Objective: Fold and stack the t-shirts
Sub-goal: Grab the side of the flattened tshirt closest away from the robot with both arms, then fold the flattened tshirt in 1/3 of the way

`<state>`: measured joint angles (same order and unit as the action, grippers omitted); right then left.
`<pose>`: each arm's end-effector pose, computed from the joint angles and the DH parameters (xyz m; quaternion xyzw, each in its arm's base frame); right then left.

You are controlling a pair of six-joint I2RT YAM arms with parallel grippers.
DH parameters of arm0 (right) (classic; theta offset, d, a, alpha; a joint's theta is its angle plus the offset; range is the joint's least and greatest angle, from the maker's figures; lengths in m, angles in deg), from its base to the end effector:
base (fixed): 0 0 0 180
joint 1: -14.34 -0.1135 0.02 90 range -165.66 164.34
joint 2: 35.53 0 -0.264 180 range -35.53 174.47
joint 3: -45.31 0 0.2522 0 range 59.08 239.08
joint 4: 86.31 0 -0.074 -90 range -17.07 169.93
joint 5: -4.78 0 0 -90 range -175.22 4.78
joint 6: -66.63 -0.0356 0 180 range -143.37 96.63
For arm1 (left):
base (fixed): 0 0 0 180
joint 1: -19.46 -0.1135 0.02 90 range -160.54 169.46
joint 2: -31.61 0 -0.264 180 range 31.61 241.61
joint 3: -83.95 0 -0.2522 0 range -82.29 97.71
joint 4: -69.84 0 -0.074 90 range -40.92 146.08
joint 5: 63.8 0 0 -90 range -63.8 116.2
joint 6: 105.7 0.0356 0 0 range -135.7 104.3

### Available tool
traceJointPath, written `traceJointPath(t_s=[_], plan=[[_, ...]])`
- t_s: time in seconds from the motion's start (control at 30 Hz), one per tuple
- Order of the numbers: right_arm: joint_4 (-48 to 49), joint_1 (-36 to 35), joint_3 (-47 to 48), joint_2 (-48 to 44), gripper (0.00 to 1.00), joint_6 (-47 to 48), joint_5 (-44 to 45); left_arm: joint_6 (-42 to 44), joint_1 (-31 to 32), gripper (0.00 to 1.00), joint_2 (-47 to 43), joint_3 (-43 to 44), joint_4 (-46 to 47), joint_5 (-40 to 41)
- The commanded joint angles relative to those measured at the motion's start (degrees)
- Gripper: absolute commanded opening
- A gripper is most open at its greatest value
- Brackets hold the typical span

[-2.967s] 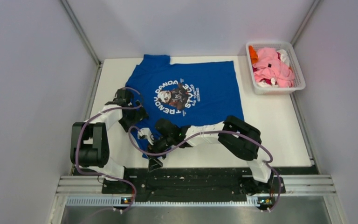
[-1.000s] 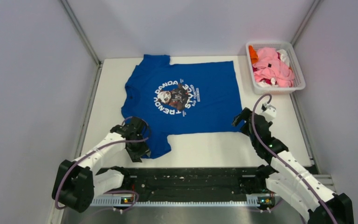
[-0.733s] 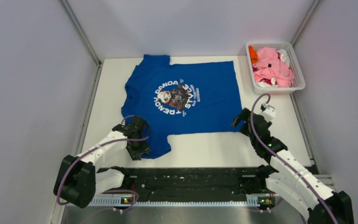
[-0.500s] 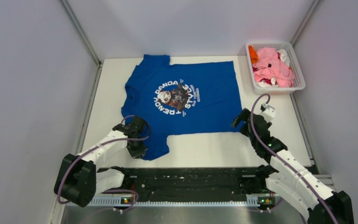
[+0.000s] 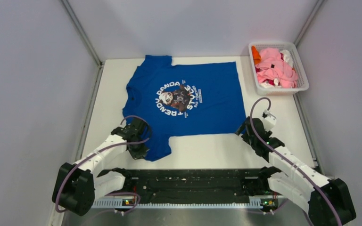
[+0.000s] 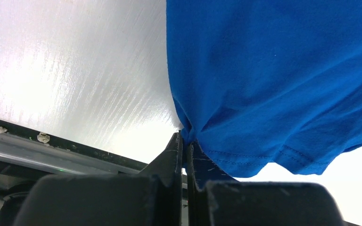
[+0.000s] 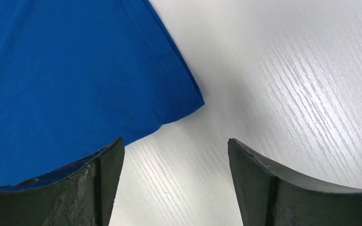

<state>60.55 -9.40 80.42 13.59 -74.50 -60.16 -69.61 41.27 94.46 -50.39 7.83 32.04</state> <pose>0.1564 0.0523 0.1742 0.2921 0.8641 0.0564 0.4059 0.1508 -0.0564 0.1664 -0.2795 0.9542 -0.0176 0.1053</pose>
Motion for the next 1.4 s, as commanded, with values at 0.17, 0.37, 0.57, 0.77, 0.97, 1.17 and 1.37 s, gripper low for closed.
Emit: traceJointPath(t_s=[0.17, 0.37, 0.57, 0.77, 0.97, 1.17, 1.37], plan=[[11.15, 1.81, -2.89, 8.58, 0.62, -4.71, -1.71, 0.45, 0.06, 0.00, -3.21, 0.00, 0.20, -2.08], [12.27, 2.19, -2.00, 13.26, 0.52, -3.98, -1.00, 1.46, 0.07, 0.00, -4.15, 0.81, 2.08, -5.16], [15.11, 2.22, -2.34, 15.36, 0.34, -4.35, -0.83, 2.15, 0.05, 0.00, -6.39, 2.56, 2.62, -5.53], [15.57, 2.29, -0.65, 15.66, 0.00, -2.16, 0.30, 4.50, 0.04, 0.00, -7.92, 5.09, 4.69, -8.49], [14.40, 2.29, 2.48, 16.62, 0.00, 1.67, 1.81, 5.48, 0.04, 0.00, -6.97, 7.95, 6.34, -10.68], [15.95, 2.24, 4.90, 16.72, 0.00, 9.36, 0.27, 6.01, -0.01, 0.00, -5.55, 11.32, 8.07, -9.74], [18.36, 2.26, 8.44, 18.79, 0.00, 12.74, -2.17, 6.27, -2.12, 0.00, -0.83, 17.89, 11.05, -7.97]])
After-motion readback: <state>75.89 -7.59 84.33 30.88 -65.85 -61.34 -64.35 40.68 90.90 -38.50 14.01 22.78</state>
